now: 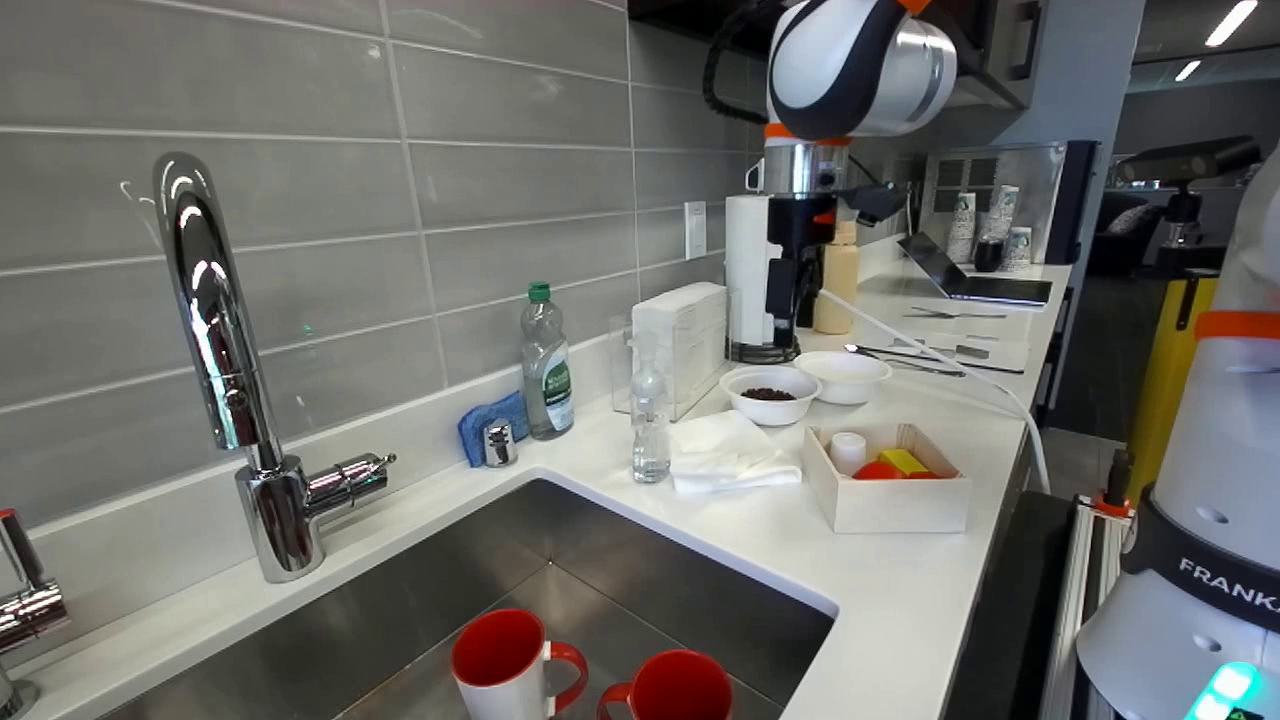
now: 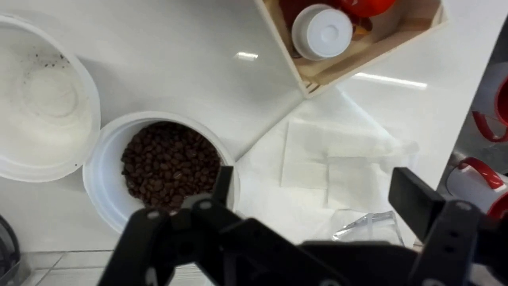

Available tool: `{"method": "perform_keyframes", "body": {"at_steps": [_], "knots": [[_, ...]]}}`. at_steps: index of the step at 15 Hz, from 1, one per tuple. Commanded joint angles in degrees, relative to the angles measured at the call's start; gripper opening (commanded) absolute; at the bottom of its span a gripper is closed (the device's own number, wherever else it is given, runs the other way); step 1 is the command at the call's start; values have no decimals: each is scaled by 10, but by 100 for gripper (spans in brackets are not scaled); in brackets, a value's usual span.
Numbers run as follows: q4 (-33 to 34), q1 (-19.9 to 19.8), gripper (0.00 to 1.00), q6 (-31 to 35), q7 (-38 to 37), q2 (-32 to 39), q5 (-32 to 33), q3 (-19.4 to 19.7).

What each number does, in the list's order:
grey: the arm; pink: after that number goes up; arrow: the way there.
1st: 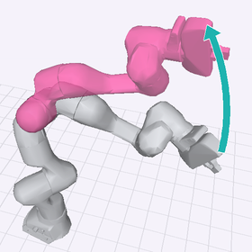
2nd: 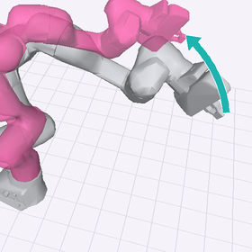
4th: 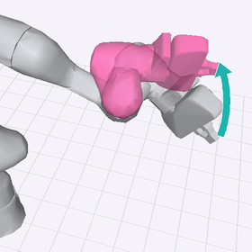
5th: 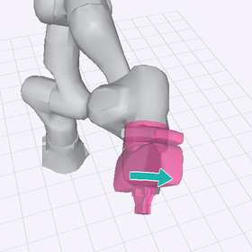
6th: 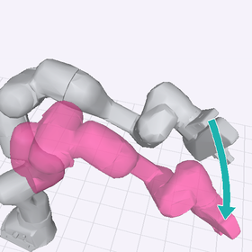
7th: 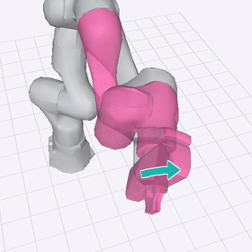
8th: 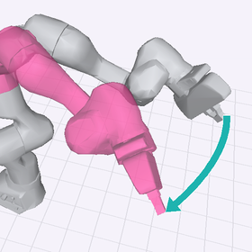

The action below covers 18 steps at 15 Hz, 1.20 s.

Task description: Move some objects from the bowl on the left into the bowl on the right

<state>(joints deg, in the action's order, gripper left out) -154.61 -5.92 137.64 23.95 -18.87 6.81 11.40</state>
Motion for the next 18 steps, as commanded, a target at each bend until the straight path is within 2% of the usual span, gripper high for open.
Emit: {"method": "perform_keyframes", "body": {"at_steps": [1,5,9,13,18], "knots": [[-24,-10,100,135,-2,64,29,3],[-23,-14,100,286,-33,157,33,-9],[-4,-30,100,387,-83,230,78,-10],[24,3,100,424,-147,286,158,54],[40,74,100,431,-187,322,185,127]]}}
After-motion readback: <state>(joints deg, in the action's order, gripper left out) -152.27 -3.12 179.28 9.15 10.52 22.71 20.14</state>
